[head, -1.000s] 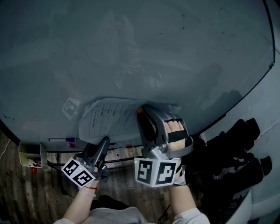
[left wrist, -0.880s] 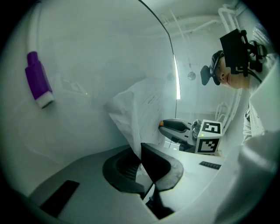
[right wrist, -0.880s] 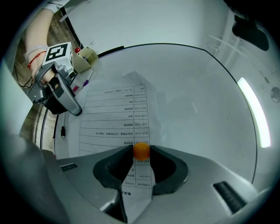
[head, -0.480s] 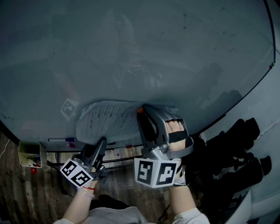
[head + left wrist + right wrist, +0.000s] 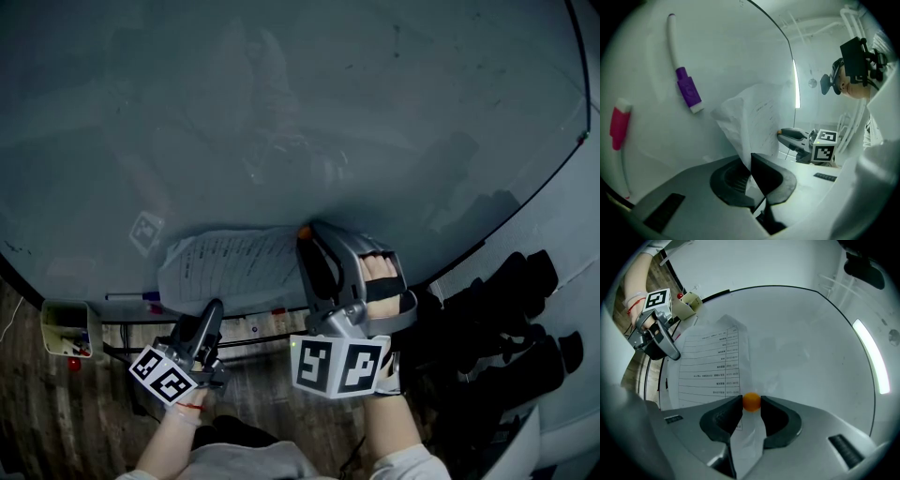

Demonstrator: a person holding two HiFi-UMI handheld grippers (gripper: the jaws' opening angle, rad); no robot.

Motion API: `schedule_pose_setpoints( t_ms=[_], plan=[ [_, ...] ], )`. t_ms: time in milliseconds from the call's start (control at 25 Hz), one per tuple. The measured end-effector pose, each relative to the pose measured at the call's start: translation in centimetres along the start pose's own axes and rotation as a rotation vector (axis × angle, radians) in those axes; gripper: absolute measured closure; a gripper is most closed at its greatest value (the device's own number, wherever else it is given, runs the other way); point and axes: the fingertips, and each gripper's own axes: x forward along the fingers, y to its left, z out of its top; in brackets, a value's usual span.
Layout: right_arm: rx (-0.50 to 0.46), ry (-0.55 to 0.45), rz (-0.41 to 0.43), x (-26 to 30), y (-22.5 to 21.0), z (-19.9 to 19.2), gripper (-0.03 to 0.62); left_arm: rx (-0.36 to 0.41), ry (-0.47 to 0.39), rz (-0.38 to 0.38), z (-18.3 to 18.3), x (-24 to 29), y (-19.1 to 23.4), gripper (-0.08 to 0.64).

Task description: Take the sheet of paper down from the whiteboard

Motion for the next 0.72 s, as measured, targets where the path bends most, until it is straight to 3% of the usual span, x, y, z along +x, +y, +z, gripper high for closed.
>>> schedule_pose_setpoints(
  t_ms=[720],
  plan=[
    [0.004, 0.037, 0.006, 0.2, 0.2, -0.4, 0.459, -0.057, 0.031, 0.032, -1.7, -3.1, 0.4, 0.545]
  ],
)
